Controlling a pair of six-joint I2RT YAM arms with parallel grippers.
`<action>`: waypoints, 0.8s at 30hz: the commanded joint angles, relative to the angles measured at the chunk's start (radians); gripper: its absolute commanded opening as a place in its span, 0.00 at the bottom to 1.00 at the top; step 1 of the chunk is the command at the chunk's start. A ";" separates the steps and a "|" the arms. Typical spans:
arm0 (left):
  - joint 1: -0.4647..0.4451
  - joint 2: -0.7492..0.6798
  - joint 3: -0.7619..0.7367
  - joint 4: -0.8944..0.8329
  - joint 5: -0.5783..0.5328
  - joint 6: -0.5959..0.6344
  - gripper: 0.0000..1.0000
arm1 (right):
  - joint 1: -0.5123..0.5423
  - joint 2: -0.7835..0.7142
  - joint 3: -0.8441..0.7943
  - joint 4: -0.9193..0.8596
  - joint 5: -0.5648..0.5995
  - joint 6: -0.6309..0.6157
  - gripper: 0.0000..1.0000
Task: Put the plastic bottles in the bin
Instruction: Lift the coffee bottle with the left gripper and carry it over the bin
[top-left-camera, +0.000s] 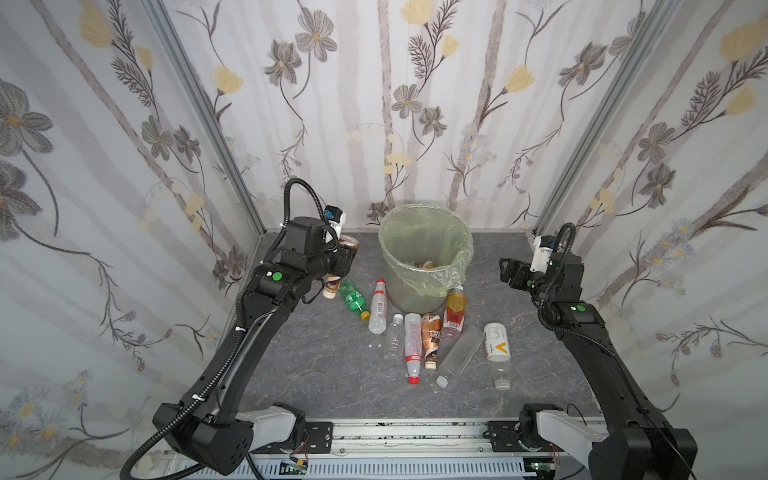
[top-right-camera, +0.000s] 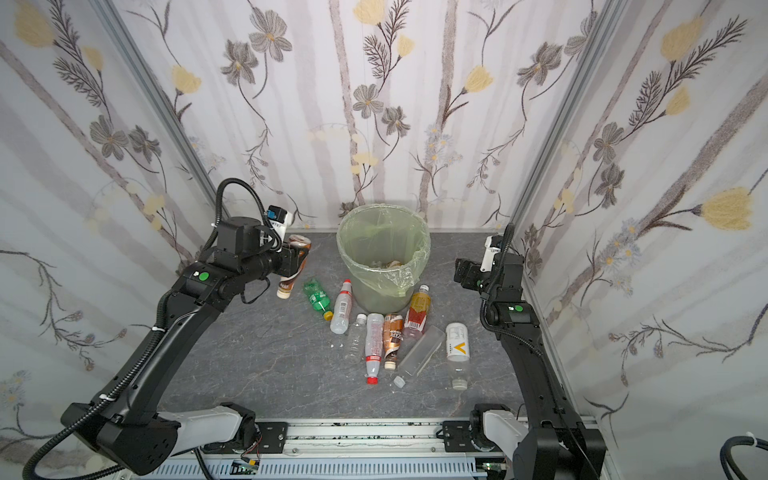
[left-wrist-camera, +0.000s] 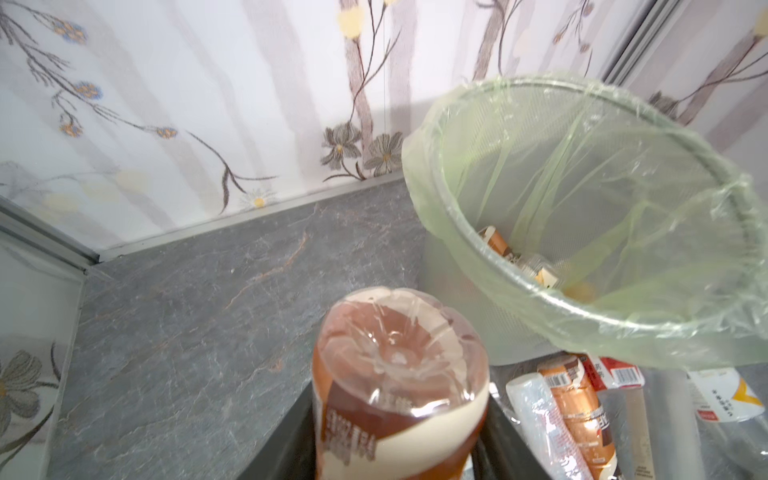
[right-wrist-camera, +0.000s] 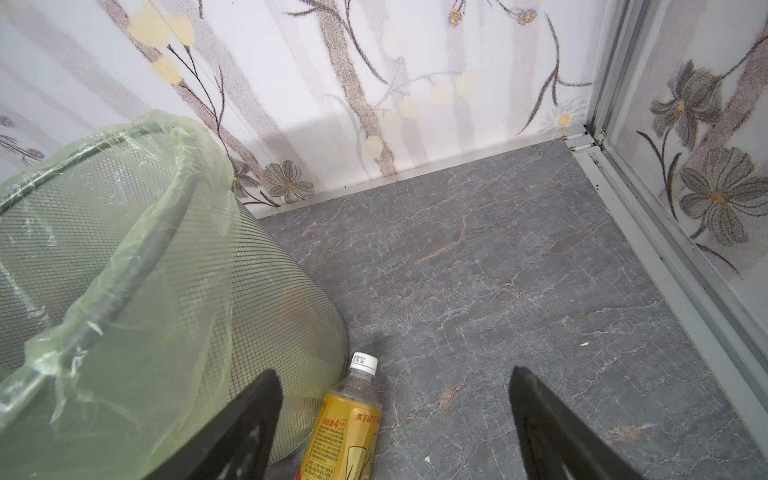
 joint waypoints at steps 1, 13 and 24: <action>0.011 0.020 0.059 0.036 0.072 -0.052 0.50 | 0.000 -0.009 -0.009 0.021 -0.008 -0.006 0.86; 0.026 0.092 0.215 0.314 0.324 -0.197 0.48 | 0.000 -0.042 -0.032 0.010 -0.011 -0.001 0.86; -0.021 0.157 0.223 0.545 0.436 -0.287 0.50 | 0.000 -0.042 -0.021 -0.003 -0.025 -0.003 0.86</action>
